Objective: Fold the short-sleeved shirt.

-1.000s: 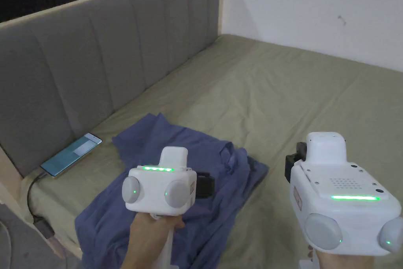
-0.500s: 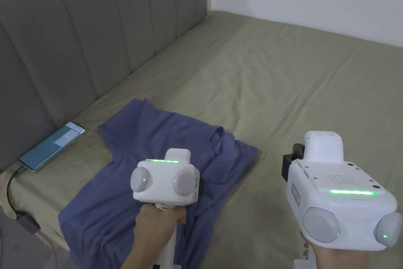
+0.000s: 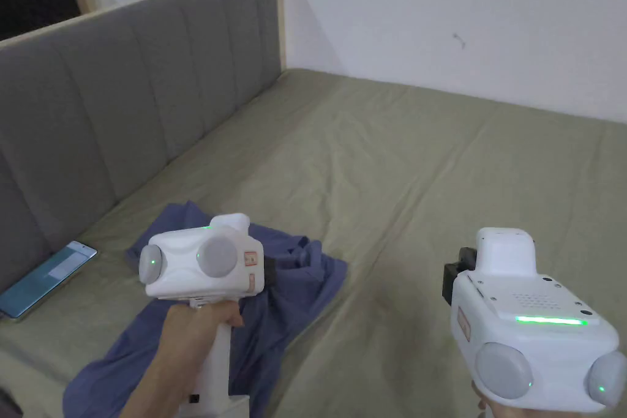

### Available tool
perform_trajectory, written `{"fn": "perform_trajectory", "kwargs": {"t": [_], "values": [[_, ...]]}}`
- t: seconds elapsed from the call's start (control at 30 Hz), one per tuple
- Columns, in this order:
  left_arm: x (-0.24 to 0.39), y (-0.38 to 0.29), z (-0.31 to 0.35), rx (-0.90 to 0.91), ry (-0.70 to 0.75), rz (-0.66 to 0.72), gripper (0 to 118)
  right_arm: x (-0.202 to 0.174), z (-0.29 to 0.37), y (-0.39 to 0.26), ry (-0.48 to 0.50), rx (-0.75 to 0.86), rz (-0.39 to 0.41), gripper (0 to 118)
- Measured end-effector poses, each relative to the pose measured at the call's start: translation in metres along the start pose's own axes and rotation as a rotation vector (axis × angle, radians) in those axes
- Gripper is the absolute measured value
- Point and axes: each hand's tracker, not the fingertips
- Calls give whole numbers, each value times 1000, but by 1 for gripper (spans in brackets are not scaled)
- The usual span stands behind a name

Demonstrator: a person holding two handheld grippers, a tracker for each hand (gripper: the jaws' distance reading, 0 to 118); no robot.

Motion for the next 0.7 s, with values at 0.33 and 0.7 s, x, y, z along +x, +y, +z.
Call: {"fn": "perform_trajectory", "kwargs": {"t": [0.33,0.7], "values": [[201,48,72,181,-332,-283,6,100,77,23,-189,126,-95,1],[346,15,110,141,-779,-497,6,232,179,3,-566,165,-130,1]]}}
